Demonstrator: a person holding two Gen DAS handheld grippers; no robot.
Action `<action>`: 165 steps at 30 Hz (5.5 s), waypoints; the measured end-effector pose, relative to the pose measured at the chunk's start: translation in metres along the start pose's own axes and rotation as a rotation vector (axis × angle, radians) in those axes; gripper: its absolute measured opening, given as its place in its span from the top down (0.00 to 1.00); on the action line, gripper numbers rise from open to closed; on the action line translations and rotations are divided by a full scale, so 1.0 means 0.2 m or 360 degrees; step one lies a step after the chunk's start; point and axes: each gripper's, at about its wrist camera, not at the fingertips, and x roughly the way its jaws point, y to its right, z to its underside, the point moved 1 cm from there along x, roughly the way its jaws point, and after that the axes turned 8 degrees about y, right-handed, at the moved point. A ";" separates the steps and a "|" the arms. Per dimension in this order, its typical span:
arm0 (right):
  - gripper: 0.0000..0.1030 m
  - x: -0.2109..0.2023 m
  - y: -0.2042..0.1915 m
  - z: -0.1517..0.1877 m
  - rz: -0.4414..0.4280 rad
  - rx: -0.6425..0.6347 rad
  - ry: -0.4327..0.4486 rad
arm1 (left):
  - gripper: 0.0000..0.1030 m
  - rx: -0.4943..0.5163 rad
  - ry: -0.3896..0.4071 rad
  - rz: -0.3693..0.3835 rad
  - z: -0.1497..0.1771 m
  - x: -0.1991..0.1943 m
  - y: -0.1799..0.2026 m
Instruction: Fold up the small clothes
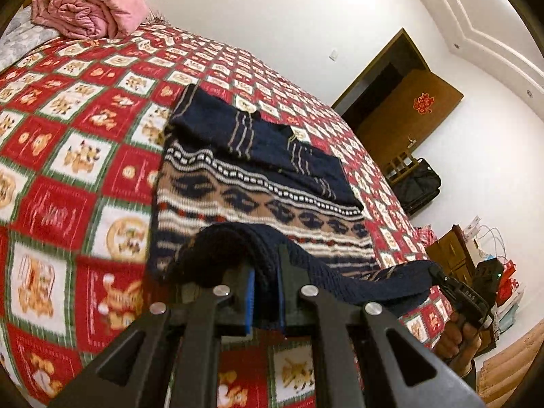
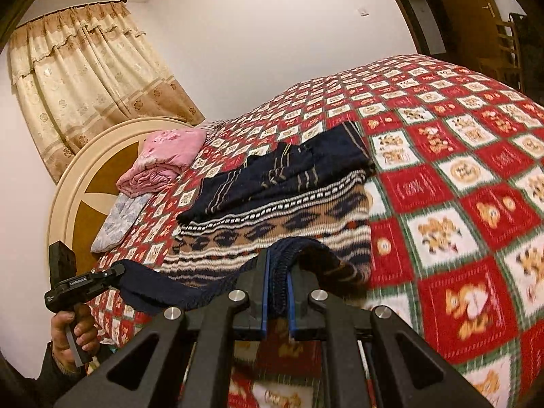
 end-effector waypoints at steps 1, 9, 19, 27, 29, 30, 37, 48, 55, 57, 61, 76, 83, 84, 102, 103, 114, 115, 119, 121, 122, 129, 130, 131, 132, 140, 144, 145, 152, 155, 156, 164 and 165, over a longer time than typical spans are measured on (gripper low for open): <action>0.92 0.01 0.00 -0.01 0.0006 -0.0004 0.0000 | 0.90 0.0002 0.0000 -0.0001 -0.01 0.01 0.00; 0.92 0.18 -0.07 -0.24 0.0034 -0.0080 0.0012 | 0.90 -0.0008 -0.0003 0.0019 -0.21 0.13 -0.01; 0.92 0.48 -0.11 -0.57 0.0086 -0.0170 -0.0017 | 0.90 -0.0039 0.0018 0.0026 -0.51 0.33 -0.04; 0.92 0.80 -0.05 -0.74 0.0139 -0.0151 -0.0059 | 0.90 -0.0117 -0.0050 -0.0009 -0.68 0.59 -0.14; 0.92 0.87 -0.03 -0.77 0.0148 -0.0135 -0.0070 | 0.90 -0.0142 -0.0072 -0.0015 -0.70 0.65 -0.15; 0.92 0.91 -0.02 -0.79 0.0158 -0.0134 -0.0075 | 0.90 -0.0150 -0.0077 -0.0020 -0.73 0.69 -0.16; 0.92 1.20 0.10 -0.87 0.0211 -0.0084 -0.0123 | 0.90 -0.0187 -0.0106 -0.0049 -0.86 0.88 -0.21; 0.92 1.68 0.29 -0.91 0.0283 -0.0033 -0.0251 | 0.90 -0.0279 -0.0192 -0.0154 -0.94 1.18 -0.38; 0.88 1.90 0.44 -0.91 0.0336 0.0070 -0.0359 | 0.82 -0.0396 -0.0229 -0.0185 -0.93 1.32 -0.48; 0.71 1.92 0.48 -0.90 0.0401 0.0082 -0.0351 | 0.76 -0.0430 -0.0242 -0.0198 -0.93 1.32 -0.50; 0.41 1.84 0.54 -0.93 0.0428 0.0142 -0.0261 | 0.59 -0.0419 -0.0233 -0.0175 -0.92 1.27 -0.50; 0.58 1.31 0.43 -0.54 0.0393 -0.0037 -0.0463 | 0.22 -0.0108 -0.0167 -0.0283 -0.73 0.86 -0.42; 0.58 1.22 0.43 -0.44 0.0376 -0.0014 -0.0491 | 0.51 -0.0031 -0.0253 -0.0241 -0.51 0.83 -0.37; 0.58 1.22 0.42 -0.43 0.0385 -0.0030 -0.0497 | 0.51 -0.0002 -0.0254 -0.0256 -0.49 0.83 -0.36; 0.91 1.15 0.48 -0.29 0.0388 -0.0057 -0.0571 | 0.93 0.0139 -0.0271 -0.0270 -0.36 0.76 -0.38; 0.91 1.16 0.48 -0.28 0.0386 -0.0052 -0.0576 | 0.93 0.0114 -0.0261 -0.0288 -0.37 0.76 -0.40; 0.93 1.09 0.43 -0.20 0.0465 -0.0159 -0.0589 | 0.92 0.0102 -0.0318 -0.0290 -0.33 0.79 -0.41; 0.93 1.09 0.41 -0.20 0.0479 -0.0179 -0.0594 | 0.92 0.0100 -0.0317 -0.0290 -0.33 0.78 -0.41; 0.93 1.06 0.40 -0.17 0.0501 -0.0194 -0.0592 | 0.92 0.0085 -0.0304 -0.0275 -0.34 0.76 -0.43; 0.93 1.06 0.41 -0.16 0.0508 -0.0193 -0.0590 | 0.92 0.0074 -0.0298 -0.0276 -0.34 0.76 -0.44; 0.93 1.07 0.42 -0.16 0.0510 -0.0187 -0.0596 | 0.91 0.0070 -0.0297 -0.0273 -0.34 0.75 -0.44; 0.90 1.07 0.43 -0.20 0.0484 -0.0116 -0.0585 | 0.73 0.0105 -0.0252 -0.0295 -0.34 0.68 -0.39; 0.85 1.05 0.43 -0.21 0.0479 -0.0094 -0.0570 | 0.65 0.0117 -0.0227 -0.0288 -0.34 0.66 -0.39; 0.80 1.02 0.43 -0.22 0.0479 -0.0062 -0.0539 | 0.54 0.0139 -0.0200 -0.0308 -0.35 0.63 -0.38; 0.64 1.00 0.43 -0.23 0.0486 -0.0042 -0.0512 | 0.49 0.0179 -0.0164 -0.0351 -0.35 0.60 -0.38; 0.50 0.90 0.15 -0.32 0.0520 -0.0205 -0.0334 | 0.37 0.0232 -0.0227 -0.0552 -0.34 0.66 -0.47; 0.50 1.02 -0.15 -0.26 0.0358 -0.0409 -0.0413 | 0.35 0.0289 -0.0237 -0.0643 -0.31 0.68 -0.49; 0.50 1.05 -0.17 -0.24 0.0348 -0.0436 -0.0433 | 0.35 0.0291 -0.0230 -0.0641 -0.30 0.67 -0.49; 0.50 1.16 0.01 -0.20 0.0428 -0.0252 -0.0388 | 0.32 0.0288 -0.0005 -0.0603 -0.38 0.53 -0.43; 0.50 1.18 0.18 -0.17 0.0533 -0.0151 -0.0493 | 0.32 0.0369 -0.0115 -0.0693 -0.36 0.63 -0.46; 0.50 1.19 0.23 -0.15 0.0566 -0.0136 -0.0536 | 0.32 0.0373 -0.0164 -0.0698 -0.34 0.67 -0.48; 0.50 1.16 0.16 -0.17 0.0632 -0.0199 -0.0523 | 0.28 0.0257 -0.0133 -0.0567 -0.33 0.60 -0.53; 0.50 1.16 0.12 -0.17 0.0617 -0.0213 -0.0511 | 0.28 0.0242 -0.0107 -0.0550 -0.34 0.57 -0.54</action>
